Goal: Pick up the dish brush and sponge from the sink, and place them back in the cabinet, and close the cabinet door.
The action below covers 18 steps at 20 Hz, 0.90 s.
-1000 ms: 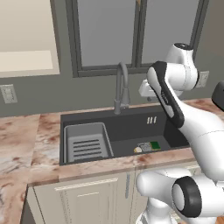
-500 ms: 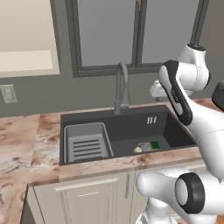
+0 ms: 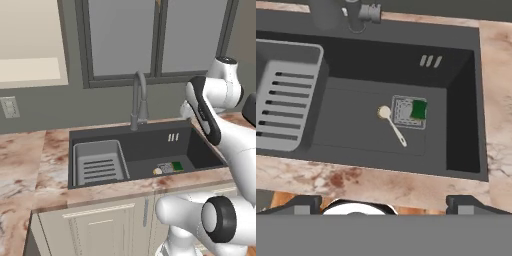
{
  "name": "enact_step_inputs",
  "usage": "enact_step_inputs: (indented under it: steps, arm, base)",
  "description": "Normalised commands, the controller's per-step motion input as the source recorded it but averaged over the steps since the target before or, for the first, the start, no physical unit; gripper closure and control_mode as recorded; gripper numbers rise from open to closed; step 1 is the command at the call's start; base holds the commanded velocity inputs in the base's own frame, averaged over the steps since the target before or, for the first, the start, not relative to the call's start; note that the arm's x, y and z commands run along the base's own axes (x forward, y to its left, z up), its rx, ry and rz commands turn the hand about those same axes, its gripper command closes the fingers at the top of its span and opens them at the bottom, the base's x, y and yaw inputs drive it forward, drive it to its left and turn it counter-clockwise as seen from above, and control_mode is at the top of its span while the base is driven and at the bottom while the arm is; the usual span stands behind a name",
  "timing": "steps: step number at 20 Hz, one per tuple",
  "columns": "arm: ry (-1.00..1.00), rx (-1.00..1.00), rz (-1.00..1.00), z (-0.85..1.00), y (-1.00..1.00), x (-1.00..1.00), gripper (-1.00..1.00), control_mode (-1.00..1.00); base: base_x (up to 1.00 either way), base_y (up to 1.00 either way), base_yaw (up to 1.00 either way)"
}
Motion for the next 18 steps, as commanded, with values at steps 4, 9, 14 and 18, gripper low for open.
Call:
enact_step_inputs:
  steps: [4,9,14,18]
  arm:
    - [0.00,-0.13,0.00,-0.37,-0.10,0.00,-1.00,-1.00]
    - [0.00,-0.08,0.00,-0.29,-0.17,0.00,-1.00,-1.00]
    - [0.00,-0.01,0.00,-0.10,-0.21,0.03,-1.00,-1.00]
    - [0.04,0.00,0.00,-0.02,-0.18,0.19,-1.00,-1.00]
  base:
    - [0.00,0.00,0.00]
    - [0.00,0.00,0.00]
    - [0.00,0.00,0.00]
    - [0.00,0.00,0.00]
